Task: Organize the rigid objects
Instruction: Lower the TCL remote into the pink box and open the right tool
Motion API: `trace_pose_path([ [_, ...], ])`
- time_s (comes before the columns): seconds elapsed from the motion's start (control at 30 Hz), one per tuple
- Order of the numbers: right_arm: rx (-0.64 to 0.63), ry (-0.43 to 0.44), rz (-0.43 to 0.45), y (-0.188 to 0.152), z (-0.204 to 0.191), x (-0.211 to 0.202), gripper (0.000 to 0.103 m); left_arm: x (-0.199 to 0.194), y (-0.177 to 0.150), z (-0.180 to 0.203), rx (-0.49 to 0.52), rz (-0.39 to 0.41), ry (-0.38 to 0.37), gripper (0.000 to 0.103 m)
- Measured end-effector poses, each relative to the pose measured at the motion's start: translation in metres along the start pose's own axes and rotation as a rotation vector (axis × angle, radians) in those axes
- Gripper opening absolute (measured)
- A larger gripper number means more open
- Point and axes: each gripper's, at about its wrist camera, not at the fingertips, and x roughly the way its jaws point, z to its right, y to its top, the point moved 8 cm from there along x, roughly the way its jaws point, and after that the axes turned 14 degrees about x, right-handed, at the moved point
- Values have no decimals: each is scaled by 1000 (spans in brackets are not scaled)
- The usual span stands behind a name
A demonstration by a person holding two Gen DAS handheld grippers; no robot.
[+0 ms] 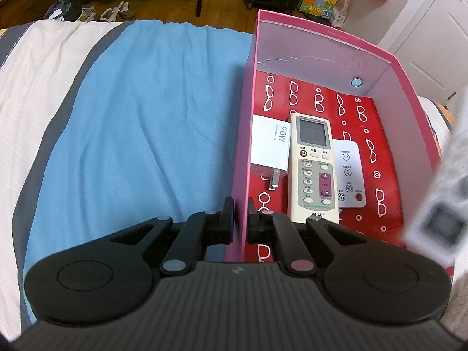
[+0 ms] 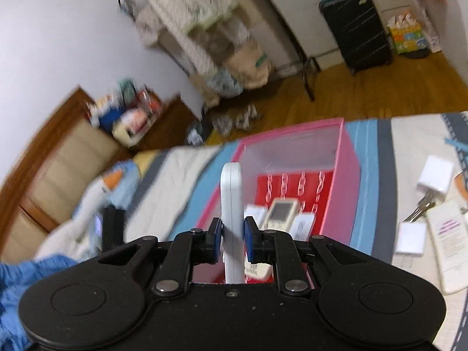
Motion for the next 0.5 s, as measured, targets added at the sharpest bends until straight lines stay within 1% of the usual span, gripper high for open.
trace_pose_path([
  [0.1,-52,-91,-41,-10,5,31,20,0,0,0,3,1,-1,6],
  [0.17,-71,-134,-58,-15,10,46,20,0,1,0,6,2,-2,6],
  [0.23,-61,-147,-73,-17,15,57,20,0,0,0,4,3,-5,7],
  [0.33,-46,-151,-60,-10,16,66,20,0,-1,-2,-10,8,-14,7],
  [0.5,-84,-215,-36,-6,15,74,21,0,-1,-3,-14,11,-22,8],
])
